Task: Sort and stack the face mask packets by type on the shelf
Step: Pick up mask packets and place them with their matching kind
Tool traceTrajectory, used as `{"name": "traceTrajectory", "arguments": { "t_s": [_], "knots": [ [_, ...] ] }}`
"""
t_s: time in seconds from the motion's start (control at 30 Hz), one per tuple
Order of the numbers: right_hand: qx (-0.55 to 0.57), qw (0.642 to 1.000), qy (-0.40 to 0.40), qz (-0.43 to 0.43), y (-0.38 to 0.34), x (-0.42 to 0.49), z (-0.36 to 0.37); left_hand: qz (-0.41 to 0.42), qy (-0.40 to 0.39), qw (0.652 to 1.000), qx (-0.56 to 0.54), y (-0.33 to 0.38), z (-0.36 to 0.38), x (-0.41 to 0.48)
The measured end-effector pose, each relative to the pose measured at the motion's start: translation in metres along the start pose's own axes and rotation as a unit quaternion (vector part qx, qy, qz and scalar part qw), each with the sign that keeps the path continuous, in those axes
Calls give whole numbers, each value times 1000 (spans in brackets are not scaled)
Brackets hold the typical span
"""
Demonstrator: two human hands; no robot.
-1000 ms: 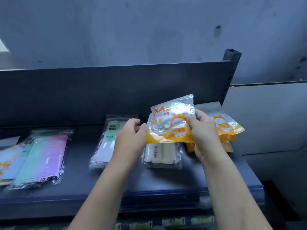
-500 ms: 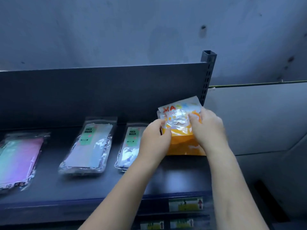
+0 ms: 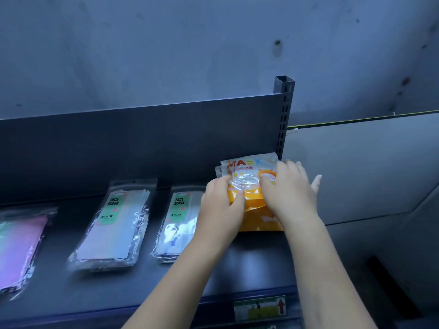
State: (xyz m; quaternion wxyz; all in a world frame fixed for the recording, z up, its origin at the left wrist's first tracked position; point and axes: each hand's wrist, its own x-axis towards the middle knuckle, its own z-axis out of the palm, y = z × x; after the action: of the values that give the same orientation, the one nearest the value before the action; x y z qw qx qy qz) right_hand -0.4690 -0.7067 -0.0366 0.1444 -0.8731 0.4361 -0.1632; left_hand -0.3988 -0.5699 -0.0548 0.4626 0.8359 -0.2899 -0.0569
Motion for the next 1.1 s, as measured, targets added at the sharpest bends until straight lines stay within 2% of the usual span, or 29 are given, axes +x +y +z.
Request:
{"name": "traceTrajectory", "arguments": {
  "t_s": [0.23,0.4,0.57,0.73,0.9,1.1],
  "knots": [
    [36,995,43,-85,-26,-12,0,63,24,990,120,-7,-14,4],
    [58,987,16,-152,-45,-17,7,73,44,979,183,-20,-35,11],
    [63,986,-12,-155,-77,-32,20,33,39,969,242,-41,-74,23],
    [42,982,-36,-179,-121,-50,33,44,69,942,325,-66,-121,27],
    [18,981,-48,-190,-175,-70,50,37,54,935,349,-99,-173,26],
    [101,979,-82,-155,-265,-106,78,15,38,936,350,-155,-275,18]
  ]
}}
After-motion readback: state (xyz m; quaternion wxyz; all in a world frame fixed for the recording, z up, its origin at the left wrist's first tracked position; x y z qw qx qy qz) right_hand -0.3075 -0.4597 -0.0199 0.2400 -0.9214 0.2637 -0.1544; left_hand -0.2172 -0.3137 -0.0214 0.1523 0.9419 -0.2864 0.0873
